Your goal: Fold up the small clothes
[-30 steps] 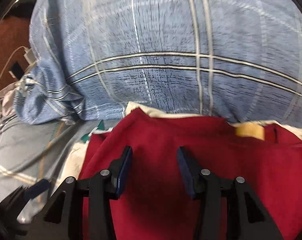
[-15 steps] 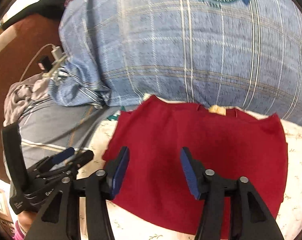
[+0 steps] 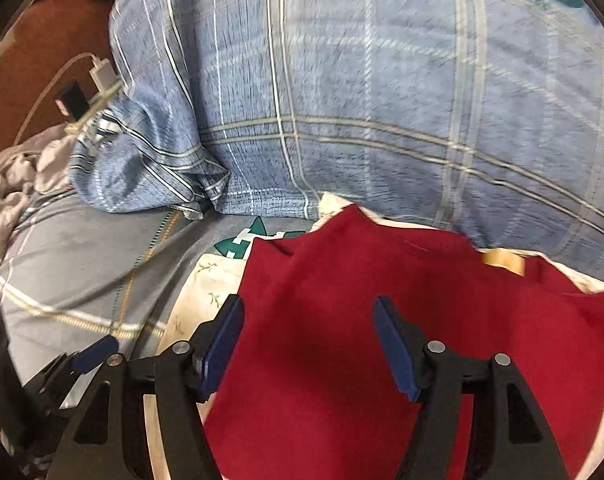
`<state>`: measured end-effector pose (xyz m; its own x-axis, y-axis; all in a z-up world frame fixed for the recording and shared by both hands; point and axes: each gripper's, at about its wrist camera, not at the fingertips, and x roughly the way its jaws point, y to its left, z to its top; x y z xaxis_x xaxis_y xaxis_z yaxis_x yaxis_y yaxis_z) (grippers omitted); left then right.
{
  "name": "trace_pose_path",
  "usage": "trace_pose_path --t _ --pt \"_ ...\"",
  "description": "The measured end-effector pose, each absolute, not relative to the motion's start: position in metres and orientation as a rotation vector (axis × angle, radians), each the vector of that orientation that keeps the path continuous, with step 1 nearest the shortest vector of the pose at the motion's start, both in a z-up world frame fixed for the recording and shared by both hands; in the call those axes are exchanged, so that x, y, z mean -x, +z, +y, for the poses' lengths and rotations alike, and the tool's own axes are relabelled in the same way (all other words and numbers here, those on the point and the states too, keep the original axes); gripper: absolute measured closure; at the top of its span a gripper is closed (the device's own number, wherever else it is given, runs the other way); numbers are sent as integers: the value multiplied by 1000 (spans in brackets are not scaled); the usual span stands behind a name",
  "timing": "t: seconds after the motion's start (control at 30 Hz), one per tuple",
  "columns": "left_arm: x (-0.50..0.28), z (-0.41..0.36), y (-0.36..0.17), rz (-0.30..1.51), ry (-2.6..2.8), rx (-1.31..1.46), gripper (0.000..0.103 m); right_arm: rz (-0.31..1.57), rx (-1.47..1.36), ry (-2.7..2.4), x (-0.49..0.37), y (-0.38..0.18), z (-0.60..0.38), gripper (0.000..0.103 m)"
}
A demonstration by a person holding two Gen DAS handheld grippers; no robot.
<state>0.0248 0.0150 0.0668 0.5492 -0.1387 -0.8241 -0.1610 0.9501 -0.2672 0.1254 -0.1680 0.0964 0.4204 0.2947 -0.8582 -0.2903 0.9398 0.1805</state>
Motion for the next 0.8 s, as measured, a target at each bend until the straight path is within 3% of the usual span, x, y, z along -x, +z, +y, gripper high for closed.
trace_pose_path --t 0.17,0.27,0.33,0.5,0.8 --pt "-34 9 65 996 -17 308 20 1164 71 335 -144 63 -141 38" --pt "-35 2 62 1006 -12 267 20 1147 158 301 -147 49 -133 55" --pt "-35 -2 61 1016 -18 254 20 1131 150 329 -147 49 -135 78" --pt "-31 -9 66 984 -12 211 20 1078 123 419 -141 66 -135 93" --pt "-32 -8 62 972 32 174 20 1111 30 462 -146 45 -140 94"
